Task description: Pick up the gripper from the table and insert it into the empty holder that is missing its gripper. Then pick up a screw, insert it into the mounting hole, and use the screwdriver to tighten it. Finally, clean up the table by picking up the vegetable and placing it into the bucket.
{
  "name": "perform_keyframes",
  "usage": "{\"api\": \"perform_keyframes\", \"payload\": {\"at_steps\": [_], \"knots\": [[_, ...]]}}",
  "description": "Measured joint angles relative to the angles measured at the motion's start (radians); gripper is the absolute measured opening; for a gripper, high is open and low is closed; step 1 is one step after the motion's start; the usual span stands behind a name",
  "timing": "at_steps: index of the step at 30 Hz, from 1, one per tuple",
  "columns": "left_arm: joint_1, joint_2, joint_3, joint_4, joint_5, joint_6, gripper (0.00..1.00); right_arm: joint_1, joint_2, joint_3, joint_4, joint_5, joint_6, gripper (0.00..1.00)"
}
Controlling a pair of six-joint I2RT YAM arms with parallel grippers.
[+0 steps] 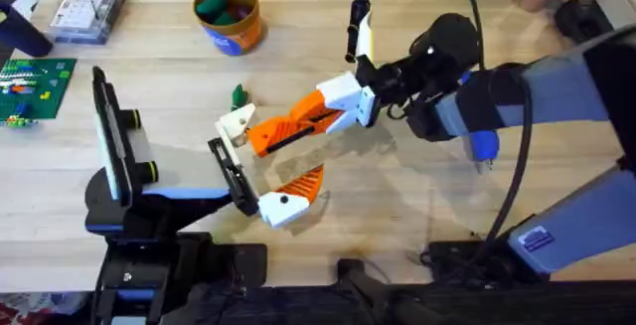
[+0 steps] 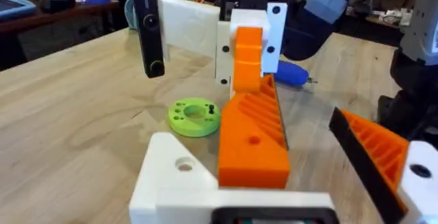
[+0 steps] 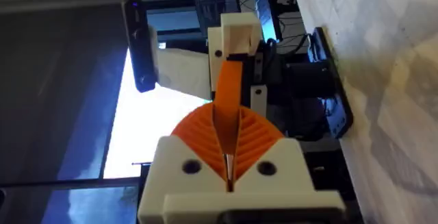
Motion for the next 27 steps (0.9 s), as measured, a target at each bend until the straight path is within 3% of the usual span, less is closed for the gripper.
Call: {"api": "perform_keyframes", "payload": {"at_steps": [27], "knots": [[0.000, 0.000, 0.000, 0.000, 0.000, 0.006, 0.986, 0.000, 0.000, 0.000, -0.039, 0.011, -0.151, 0.017]]}}
